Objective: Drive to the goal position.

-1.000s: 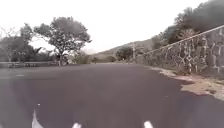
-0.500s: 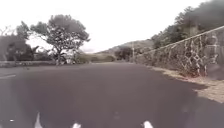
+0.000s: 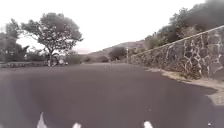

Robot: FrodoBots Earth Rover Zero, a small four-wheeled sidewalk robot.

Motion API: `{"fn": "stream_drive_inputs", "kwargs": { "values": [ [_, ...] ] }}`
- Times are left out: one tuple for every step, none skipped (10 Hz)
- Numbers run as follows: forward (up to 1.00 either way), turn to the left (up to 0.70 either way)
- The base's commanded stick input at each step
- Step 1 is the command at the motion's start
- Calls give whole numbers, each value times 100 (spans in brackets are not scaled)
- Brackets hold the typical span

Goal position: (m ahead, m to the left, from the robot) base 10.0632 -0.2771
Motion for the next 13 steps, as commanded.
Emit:
{"fn": "stream_drive_inputs", "kwargs": {
  "values": [
    [100,-26],
    [100,-26],
    [100,-26],
    [100,-26],
    [100,-26],
    [100,-26],
    [100,-26],
    [100,-26],
    [100,-26],
    [100,-26],
    [100,-26],
    [100,-26],
    [100,-16]
  ]
}}
